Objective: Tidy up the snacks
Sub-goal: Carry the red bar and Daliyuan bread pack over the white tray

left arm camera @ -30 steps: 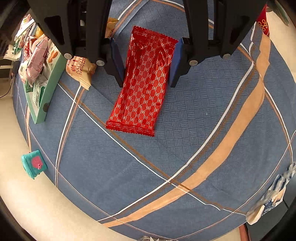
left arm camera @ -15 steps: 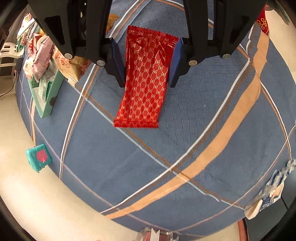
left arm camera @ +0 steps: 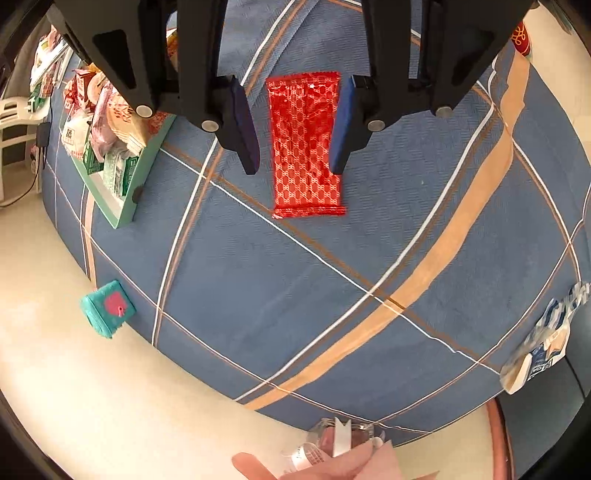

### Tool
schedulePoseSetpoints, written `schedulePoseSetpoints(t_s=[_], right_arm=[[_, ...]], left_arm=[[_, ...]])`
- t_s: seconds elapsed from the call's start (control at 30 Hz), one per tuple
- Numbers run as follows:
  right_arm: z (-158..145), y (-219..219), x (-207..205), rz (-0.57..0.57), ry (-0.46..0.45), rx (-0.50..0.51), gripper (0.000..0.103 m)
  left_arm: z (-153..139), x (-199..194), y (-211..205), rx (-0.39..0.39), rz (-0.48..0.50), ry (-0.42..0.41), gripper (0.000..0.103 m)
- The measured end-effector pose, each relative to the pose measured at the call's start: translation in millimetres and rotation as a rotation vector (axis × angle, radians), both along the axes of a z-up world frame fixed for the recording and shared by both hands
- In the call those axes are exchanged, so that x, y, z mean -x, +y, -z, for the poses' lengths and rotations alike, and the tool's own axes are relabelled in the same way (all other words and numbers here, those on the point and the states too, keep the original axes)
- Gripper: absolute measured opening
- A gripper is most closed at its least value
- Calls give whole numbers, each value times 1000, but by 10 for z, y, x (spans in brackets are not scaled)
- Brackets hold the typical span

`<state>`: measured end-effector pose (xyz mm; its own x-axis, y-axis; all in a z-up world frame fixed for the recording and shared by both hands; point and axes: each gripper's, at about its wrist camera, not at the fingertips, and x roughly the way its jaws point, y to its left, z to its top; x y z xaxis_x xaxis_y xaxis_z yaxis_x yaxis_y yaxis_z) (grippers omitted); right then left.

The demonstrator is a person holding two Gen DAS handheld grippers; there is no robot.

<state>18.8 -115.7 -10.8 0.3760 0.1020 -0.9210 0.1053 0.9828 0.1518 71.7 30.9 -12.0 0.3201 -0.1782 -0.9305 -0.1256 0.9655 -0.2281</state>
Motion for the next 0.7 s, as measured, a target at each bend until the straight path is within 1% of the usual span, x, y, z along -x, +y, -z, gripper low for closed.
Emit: schedulePoseSetpoints(t_s=[0.07,0.13,0.17,0.2,0.23,0.3,0.37,0.53,0.7], right_arm=[[-8,-63,14,9,4,-1,38],[14,-105,21,19,9,-5,38],[16,-132,30,24,10,-8,38],[21,-146,30,29,11,-12,38],[29,-155,30,32,13,-16,38],[50,-155,23,33,18,-23,38],[69,-154,16,33,23,-29,38],[92,-163,-6,33,30,-36,38],[88,-173,-11,27,27,-38,37]], left_arm=[[77,-23,-11,10,9,27,40],[184,-57,33,15,-14,52,42],[221,-71,36,10,-18,62,44],[279,-92,33,1,-19,76,52],[355,-126,34,1,-20,89,54],[478,-174,26,23,-25,124,54],[548,-212,2,20,-25,138,55],[600,-257,-152,-73,26,127,55],[621,-293,-302,-125,72,123,58]])
